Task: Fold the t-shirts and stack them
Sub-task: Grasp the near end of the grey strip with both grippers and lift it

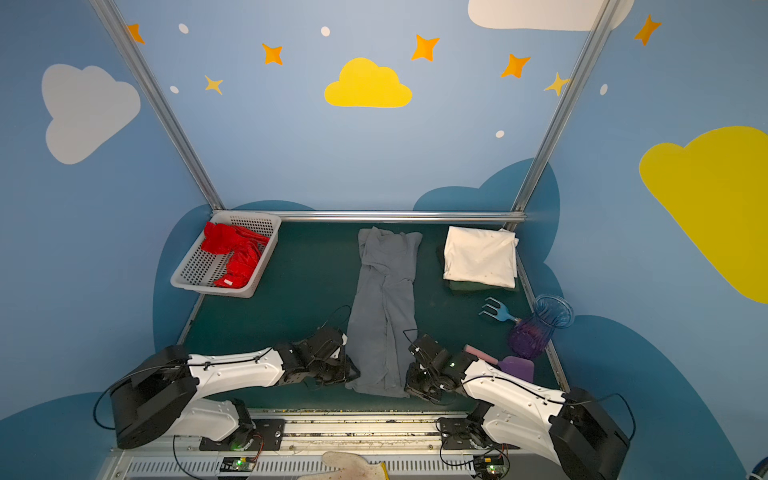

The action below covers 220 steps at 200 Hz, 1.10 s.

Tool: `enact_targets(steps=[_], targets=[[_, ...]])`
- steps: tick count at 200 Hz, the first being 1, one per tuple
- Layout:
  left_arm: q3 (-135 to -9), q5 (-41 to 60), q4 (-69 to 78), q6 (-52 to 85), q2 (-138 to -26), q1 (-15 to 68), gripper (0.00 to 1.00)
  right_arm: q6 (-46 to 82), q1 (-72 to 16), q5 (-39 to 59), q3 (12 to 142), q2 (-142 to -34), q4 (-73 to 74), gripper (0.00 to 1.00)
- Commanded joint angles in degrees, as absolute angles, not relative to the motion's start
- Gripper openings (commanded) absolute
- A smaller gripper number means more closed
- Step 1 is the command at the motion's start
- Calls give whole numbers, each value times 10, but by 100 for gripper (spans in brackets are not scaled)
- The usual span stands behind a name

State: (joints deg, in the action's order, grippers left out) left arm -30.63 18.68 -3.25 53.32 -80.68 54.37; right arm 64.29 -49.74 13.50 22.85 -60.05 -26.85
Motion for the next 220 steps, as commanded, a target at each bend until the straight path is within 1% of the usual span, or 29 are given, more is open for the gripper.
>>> enact_targets(steps=[1, 13, 17, 54, 85, 108, 141, 162, 197, 220], targets=[[-307, 184, -117, 519, -829, 565, 20, 628, -501, 120, 242, -599, -290, 0], [-314, 172, -132, 516, -825, 572, 5, 625, -501, 119, 245, -592, -306, 0], [-315, 170, -137, 516, -824, 574, 4, 624, -501, 118, 245, -589, -309, 0], [-354, 90, -226, 504, -800, 621, 4, 622, -501, 120, 252, -541, -356, 0], [-352, 85, -218, 530, -761, 637, 4, 638, -502, 113, 279, -478, -425, 0], [-367, 62, -242, 537, -734, 637, 4, 642, -501, 85, 317, -463, -463, 0], [-417, 24, -307, 531, -716, 636, 4, 611, -491, 57, 380, -492, -478, 0], [-447, 5, -333, 520, -721, 620, 4, 582, -465, 59, 424, -529, -467, 0], [-468, 23, -313, 492, -728, 553, 4, 534, -402, 92, 467, -582, -423, 0], [-502, 17, -312, 471, -748, 511, 4, 512, -357, 119, 482, -611, -391, 0]])
